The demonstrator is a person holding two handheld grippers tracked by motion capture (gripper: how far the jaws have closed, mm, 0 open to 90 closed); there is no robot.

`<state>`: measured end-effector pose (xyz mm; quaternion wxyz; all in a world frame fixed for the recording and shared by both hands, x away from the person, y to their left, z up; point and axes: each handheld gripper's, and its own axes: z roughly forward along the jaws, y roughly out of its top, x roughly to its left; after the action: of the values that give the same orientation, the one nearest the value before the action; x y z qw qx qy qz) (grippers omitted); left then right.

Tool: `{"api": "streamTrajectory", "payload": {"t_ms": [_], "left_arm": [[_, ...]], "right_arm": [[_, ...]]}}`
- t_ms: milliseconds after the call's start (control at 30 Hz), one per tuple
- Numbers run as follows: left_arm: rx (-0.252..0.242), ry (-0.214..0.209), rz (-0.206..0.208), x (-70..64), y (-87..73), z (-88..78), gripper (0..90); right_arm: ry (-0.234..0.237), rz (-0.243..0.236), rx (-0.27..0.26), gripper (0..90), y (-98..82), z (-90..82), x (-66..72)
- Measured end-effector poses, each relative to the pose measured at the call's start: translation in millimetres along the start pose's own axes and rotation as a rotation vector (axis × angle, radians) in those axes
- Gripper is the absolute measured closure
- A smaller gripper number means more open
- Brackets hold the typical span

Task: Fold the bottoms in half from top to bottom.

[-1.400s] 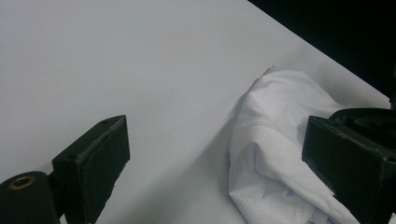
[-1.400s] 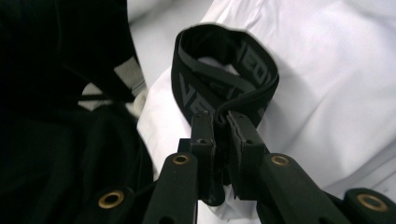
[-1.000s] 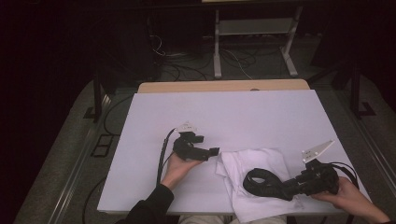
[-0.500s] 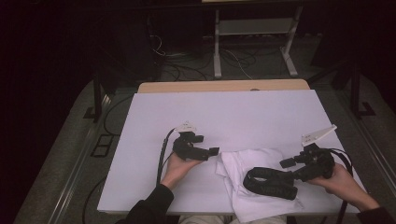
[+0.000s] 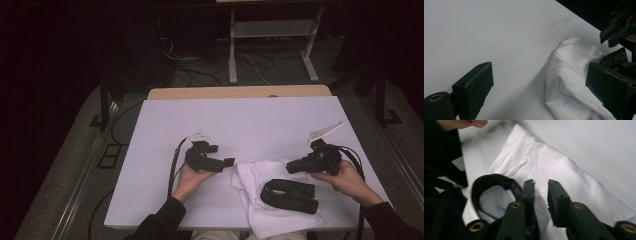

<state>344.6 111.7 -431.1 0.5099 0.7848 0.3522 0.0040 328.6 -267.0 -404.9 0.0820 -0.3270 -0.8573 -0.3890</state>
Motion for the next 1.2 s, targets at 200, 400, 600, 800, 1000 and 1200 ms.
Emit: {"api": "streamTrajectory", "payload": {"t_ms": [200, 400, 600, 800, 1000, 1200], "left_arm": [[0.004, 0.000, 0.003, 0.1, -0.1, 0.8, 7.1], [0.005, -0.004, 0.003, -0.3, -0.2, 1.5, 7.1], [0.005, -0.004, 0.004, -0.1, -0.2, 1.9, 7.0], [0.007, -0.007, 0.004, -0.2, -0.2, 1.9, 7.1], [0.007, -0.011, 0.005, -0.3, -0.2, 1.8, 7.1], [0.007, -0.010, 0.005, -0.3, -0.1, 0.9, 7.1]], "right_arm": [[0.013, 0.030, 0.064, 82.8, 3.9, 14.7, -10.1], [0.059, 0.056, 0.156, 85.8, 8.0, 33.3, -17.3], [0.099, 0.059, 0.208, 86.3, 11.5, 46.7, -18.3], [0.155, 0.055, 0.264, 85.8, 13.0, 58.3, -17.1], [0.228, 0.030, 0.295, 86.0, 13.9, 62.4, -11.5], [0.253, 0.009, 0.278, 86.0, 12.1, 53.4, 2.0]]}}
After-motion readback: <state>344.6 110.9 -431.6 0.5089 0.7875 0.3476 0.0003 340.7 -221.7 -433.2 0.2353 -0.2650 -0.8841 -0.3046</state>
